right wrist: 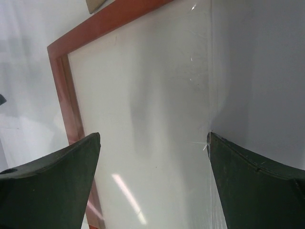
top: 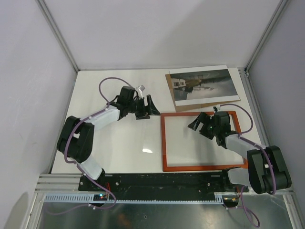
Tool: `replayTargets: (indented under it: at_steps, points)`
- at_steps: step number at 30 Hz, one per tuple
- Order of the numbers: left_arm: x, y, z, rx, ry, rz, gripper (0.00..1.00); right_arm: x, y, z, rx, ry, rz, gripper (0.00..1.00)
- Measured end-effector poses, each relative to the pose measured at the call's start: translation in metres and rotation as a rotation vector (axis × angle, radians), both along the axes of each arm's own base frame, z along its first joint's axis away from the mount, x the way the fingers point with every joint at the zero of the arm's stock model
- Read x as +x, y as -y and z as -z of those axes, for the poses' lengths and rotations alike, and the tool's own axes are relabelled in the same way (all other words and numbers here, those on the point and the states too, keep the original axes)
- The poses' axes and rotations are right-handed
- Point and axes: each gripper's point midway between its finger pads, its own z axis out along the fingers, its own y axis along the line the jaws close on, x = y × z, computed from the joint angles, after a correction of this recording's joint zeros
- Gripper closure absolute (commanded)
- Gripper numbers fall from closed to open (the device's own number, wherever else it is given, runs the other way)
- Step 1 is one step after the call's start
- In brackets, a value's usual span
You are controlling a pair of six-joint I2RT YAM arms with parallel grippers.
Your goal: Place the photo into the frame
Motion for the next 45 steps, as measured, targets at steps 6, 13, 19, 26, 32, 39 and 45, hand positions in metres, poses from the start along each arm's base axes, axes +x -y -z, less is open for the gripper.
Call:
replayTargets:
  at_steps: [6,13,19,26,32,39,45]
  points:
    - [-0.001,0.002,-0.014,-0.044,0.01,0.01,0.28,0.002,-0.002,0.0,0.012,0.004,-0.004,0.02]
    - [-0.007,0.007,-0.018,-0.076,-0.015,0.033,0.43,0.0,-0.007,-0.001,0.034,-0.002,-0.026,0.02]
    - [-0.01,0.009,-0.021,-0.095,-0.02,0.046,0.53,0.0,-0.01,-0.002,0.047,-0.008,-0.043,0.03]
    - [-0.01,0.011,-0.024,-0.109,-0.013,0.057,0.7,-0.001,-0.011,-0.002,0.047,-0.018,-0.046,0.03]
    - [-0.008,0.008,-0.023,-0.109,-0.011,0.053,0.93,-0.003,-0.01,-0.002,0.038,-0.033,-0.046,0.03]
    - [-0.006,0.004,-0.023,-0.105,-0.008,0.047,1.0,-0.011,-0.004,0.0,-0.011,-0.055,-0.034,0.04]
    - [-0.007,-0.008,-0.05,-0.097,0.031,0.024,1.0,-0.02,0.004,-0.005,-0.1,-0.073,-0.009,0.04]
